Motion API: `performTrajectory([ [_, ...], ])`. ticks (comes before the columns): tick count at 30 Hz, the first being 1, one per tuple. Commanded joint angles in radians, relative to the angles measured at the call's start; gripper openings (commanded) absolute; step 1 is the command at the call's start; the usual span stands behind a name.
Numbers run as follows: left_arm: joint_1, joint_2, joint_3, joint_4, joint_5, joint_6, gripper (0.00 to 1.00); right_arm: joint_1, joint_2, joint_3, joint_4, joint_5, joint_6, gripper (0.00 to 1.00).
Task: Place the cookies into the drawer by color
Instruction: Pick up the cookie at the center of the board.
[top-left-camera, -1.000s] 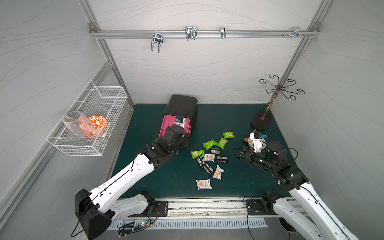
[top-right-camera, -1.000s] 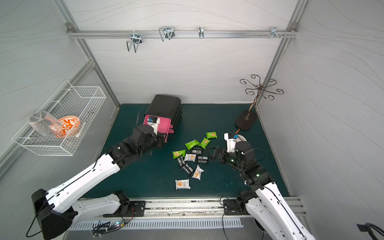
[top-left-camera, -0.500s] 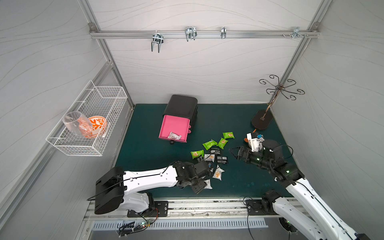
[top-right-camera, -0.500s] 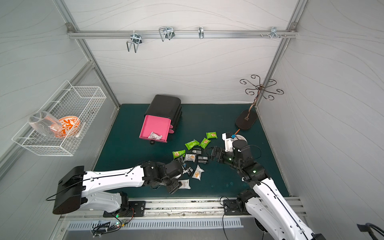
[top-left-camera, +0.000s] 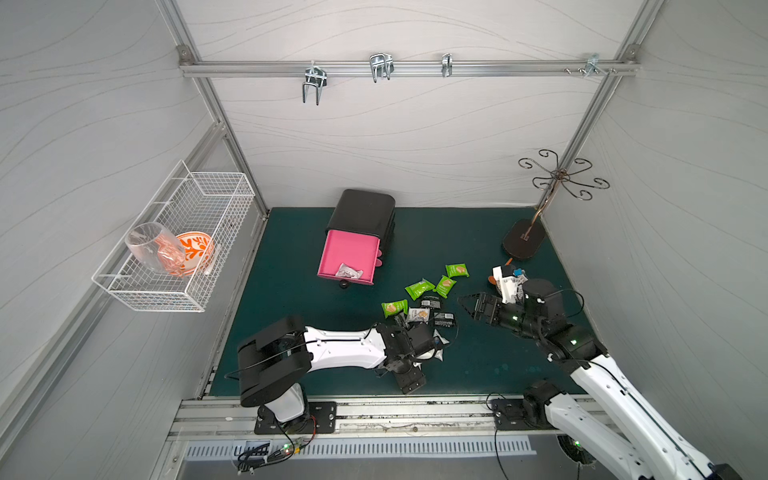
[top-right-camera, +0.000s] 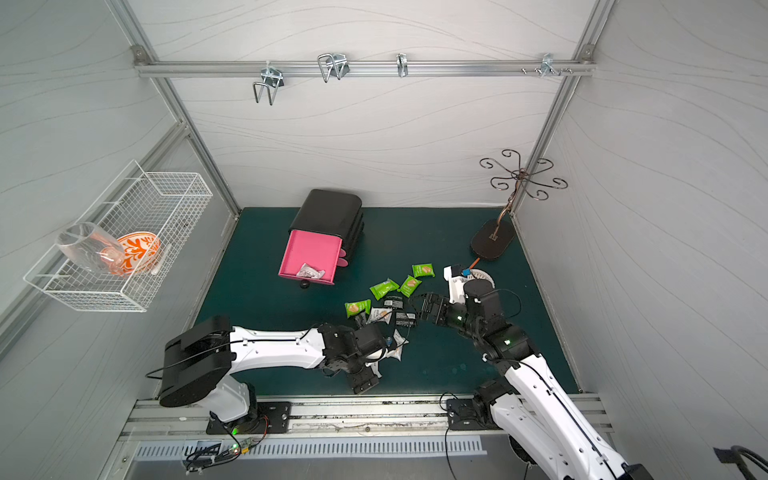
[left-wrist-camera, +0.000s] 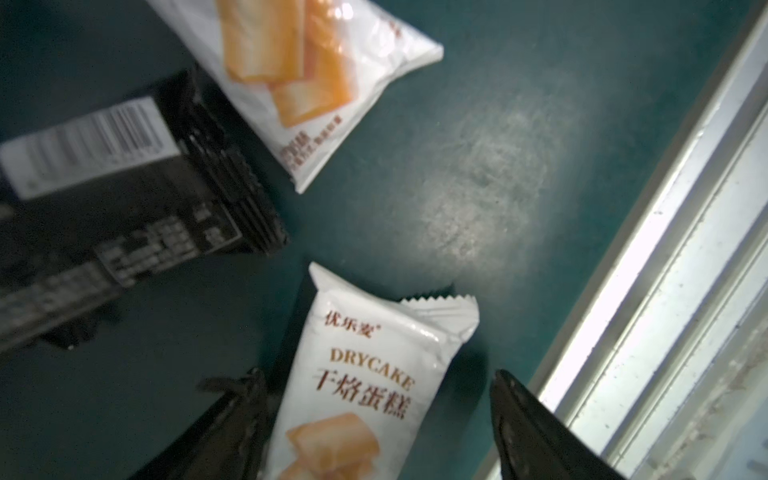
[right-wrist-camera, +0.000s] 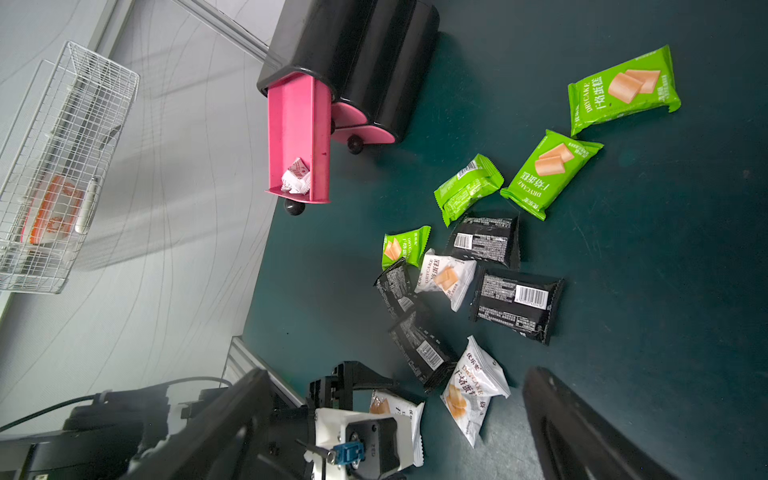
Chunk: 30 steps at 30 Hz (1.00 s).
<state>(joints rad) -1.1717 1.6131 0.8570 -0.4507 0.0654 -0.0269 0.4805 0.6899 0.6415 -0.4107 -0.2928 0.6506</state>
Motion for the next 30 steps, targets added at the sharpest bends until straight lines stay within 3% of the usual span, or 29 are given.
performTrajectory([
  [1, 0.003, 0.008, 0.002, 0.029, 0.011, 0.003, 0.77, 0.006, -0.010, -0.017, 0.020, 0.005, 0.014, 0.99],
  [7, -0.010, 0.032, -0.023, 0.013, -0.097, -0.072, 0.39, 0.007, -0.003, -0.027, 0.047, -0.005, 0.033, 0.99],
  [15, -0.017, 0.003, -0.018, 0.056, -0.180, -0.173, 0.14, 0.007, -0.004, -0.016, 0.035, 0.000, 0.027, 0.99],
  [21, 0.029, -0.203, 0.007, 0.103, -0.124, -0.229, 0.11, 0.006, -0.023, -0.020, 0.023, 0.009, 0.027, 0.99],
  [26, 0.184, -0.341, 0.053, 0.158, -0.004, -0.239, 0.11, 0.008, -0.035, -0.032, 0.037, 0.012, 0.041, 0.99],
  [30, 0.304, -0.351, 0.156, 0.135, -0.080, -0.204, 0.11, 0.007, -0.034, -0.038, 0.049, 0.010, 0.049, 0.99],
])
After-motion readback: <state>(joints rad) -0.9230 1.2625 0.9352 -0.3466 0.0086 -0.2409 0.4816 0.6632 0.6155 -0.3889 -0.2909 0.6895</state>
